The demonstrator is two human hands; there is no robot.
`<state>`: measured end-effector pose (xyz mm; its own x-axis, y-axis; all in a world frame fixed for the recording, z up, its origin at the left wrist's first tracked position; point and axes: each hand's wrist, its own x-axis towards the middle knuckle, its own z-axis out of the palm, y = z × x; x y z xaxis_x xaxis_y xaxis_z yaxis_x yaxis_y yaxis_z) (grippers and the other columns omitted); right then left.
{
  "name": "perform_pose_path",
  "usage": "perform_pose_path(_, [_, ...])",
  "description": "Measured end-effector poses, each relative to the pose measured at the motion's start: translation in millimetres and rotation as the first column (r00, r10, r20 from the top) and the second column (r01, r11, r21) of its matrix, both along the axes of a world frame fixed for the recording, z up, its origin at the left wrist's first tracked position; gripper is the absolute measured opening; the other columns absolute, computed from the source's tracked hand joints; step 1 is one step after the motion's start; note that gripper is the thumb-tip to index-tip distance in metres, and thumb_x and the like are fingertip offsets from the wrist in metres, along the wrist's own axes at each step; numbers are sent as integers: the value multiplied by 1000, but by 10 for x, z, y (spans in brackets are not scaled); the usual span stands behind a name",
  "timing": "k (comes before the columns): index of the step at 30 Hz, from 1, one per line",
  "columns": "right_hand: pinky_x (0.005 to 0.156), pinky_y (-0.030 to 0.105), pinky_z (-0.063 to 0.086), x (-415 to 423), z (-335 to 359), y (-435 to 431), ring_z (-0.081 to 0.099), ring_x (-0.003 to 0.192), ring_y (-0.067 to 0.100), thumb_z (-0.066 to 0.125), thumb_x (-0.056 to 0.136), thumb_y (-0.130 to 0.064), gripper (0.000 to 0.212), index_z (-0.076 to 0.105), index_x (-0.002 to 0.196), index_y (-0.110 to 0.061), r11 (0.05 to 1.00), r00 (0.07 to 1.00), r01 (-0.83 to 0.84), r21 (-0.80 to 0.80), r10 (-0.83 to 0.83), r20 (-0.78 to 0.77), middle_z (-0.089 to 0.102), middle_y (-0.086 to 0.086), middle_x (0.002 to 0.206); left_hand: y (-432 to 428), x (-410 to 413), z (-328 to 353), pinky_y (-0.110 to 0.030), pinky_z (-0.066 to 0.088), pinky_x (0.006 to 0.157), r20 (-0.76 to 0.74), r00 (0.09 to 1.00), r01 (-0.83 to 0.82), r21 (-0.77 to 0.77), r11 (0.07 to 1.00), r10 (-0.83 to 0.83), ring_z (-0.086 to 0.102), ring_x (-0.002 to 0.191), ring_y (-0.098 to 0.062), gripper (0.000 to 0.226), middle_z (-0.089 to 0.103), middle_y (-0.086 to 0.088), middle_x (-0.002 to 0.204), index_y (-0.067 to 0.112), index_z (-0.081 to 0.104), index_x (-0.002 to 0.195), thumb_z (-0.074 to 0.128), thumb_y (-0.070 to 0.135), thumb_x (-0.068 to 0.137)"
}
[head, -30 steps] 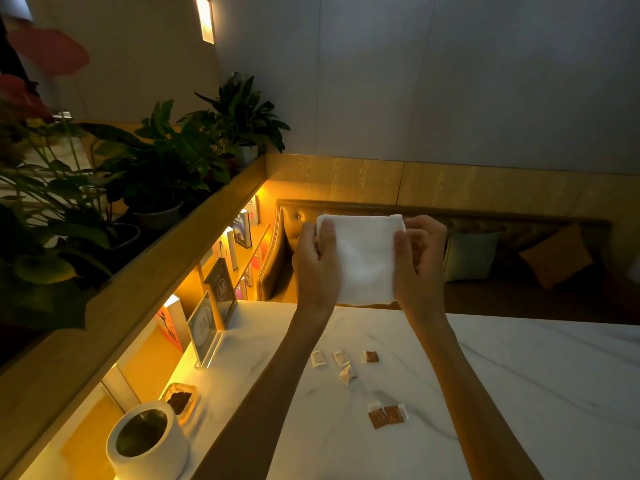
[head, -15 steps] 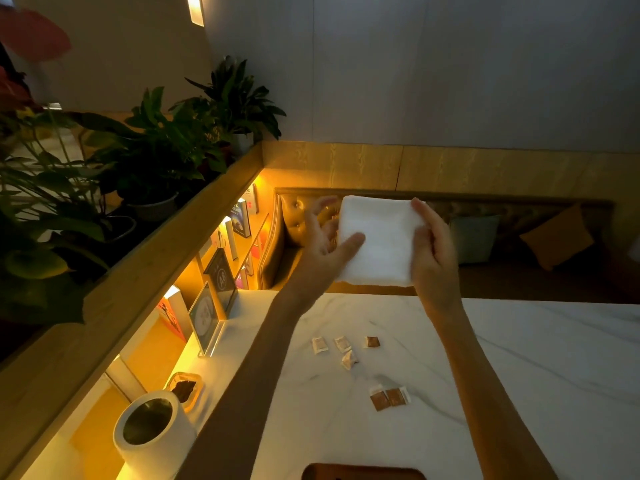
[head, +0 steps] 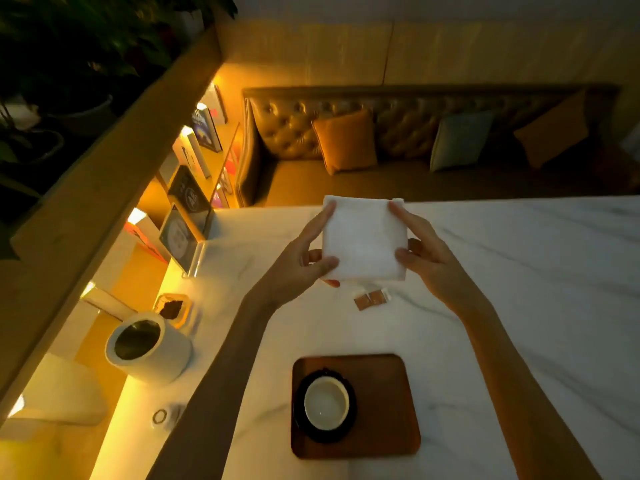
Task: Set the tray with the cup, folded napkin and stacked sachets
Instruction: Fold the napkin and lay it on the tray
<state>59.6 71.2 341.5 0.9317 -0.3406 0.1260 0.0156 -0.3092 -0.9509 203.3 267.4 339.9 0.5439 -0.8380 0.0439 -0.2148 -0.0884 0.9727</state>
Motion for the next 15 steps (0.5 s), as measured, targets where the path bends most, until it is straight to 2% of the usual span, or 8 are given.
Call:
perform_pose_path(2, [84, 14, 50, -173, -265, 8, 49, 111, 6, 50, 94, 0, 67, 28, 147, -34, 998, 997, 0, -60, -5, -83, 37, -11, 137, 64, -140, -275, -35, 62, 81, -43, 998, 39, 31, 999, -38, 57, 119, -19, 80, 21, 9, 155, 44, 11, 154, 59, 18, 96])
perform_pose_path(4, [82, 14, 49, -378, -617, 32, 48, 107, 12, 50, 91, 7, 72, 30, 146, -35, 999, 990, -5, -37, 0, -138, 37, -6, 140, 131, -342, -628, -42, 62, 82, -137, 989, 71, 58, 996, -63, 61, 116, -16, 81, 21, 10, 158, 44, 12, 154, 61, 16, 95])
perform_pose_path(7, [71, 19, 53, -739, -1240, 48, 51, 97, 14, 48, 89, 12, 78, 34, 142, -43, 999, 971, -8, 34, 16, -240, 37, -9, 142, 182, -754, -1251, -47, 56, 86, -272, 962, 65, 143, 988, -24, 66, 102, -26, 81, 43, -1, 150, 41, 13, 154, 60, 10, 95])
perform_pose_path(9, [66, 19, 51, -982, -1617, 65, 51, 94, 7, 46, 89, 12, 78, 31, 142, -44, 999, 939, -4, 42, 18, -342, 36, -7, 140, 217, -1035, -1639, -41, 57, 81, -283, 959, 45, 252, 967, 29, 69, 91, -25, 79, 64, 6, 118, 35, 12, 155, 59, 13, 96])
perform_pose_path(11, [74, 18, 49, -1220, -2013, 47, 48, 106, 4, 44, 90, 12, 77, 28, 142, -43, 999, 891, -8, 50, 29, -453, 35, -4, 142, 187, -1314, -2055, -27, 50, 60, -316, 946, 57, 383, 922, 73, 60, 63, -15, 76, 59, 14, 76, 33, 12, 156, 57, 15, 98])
perform_pose_path(12, [83, 19, 47, -1333, -2190, 48, 45, 115, 6, 43, 90, 11, 76, 27, 142, -43, 998, 868, -13, 56, 39, -495, 33, -3, 143, 163, -1446, -2218, -23, 43, 56, -326, 941, 68, 434, 898, 86, 51, 56, -11, 74, 53, 9, 70, 32, 11, 156, 55, 13, 99])
perform_pose_path(13, [91, 20, 43, -1441, -2365, 49, 41, 122, 10, 42, 91, 10, 76, 25, 141, -43, 998, 847, -17, 63, 48, -530, 32, -2, 145, 127, -1563, -2357, -20, 40, 57, -320, 943, 76, 482, 873, 94, 50, 57, -6, 74, 53, 1, 76, 30, 10, 157, 52, 9, 100])
perform_pose_path(15, [102, 27, 39, -1625, -2675, 63, 37, 128, 16, 42, 91, 9, 75, 23, 139, -45, 997, 810, -25, 73, 62, -583, 30, -1, 146, 34, -1767, -2606, -14, 46, 65, -303, 949, 89, 538, 838, 93, 55, 74, 6, 75, 54, -11, 116, 24, 8, 157, 48, 1, 98])
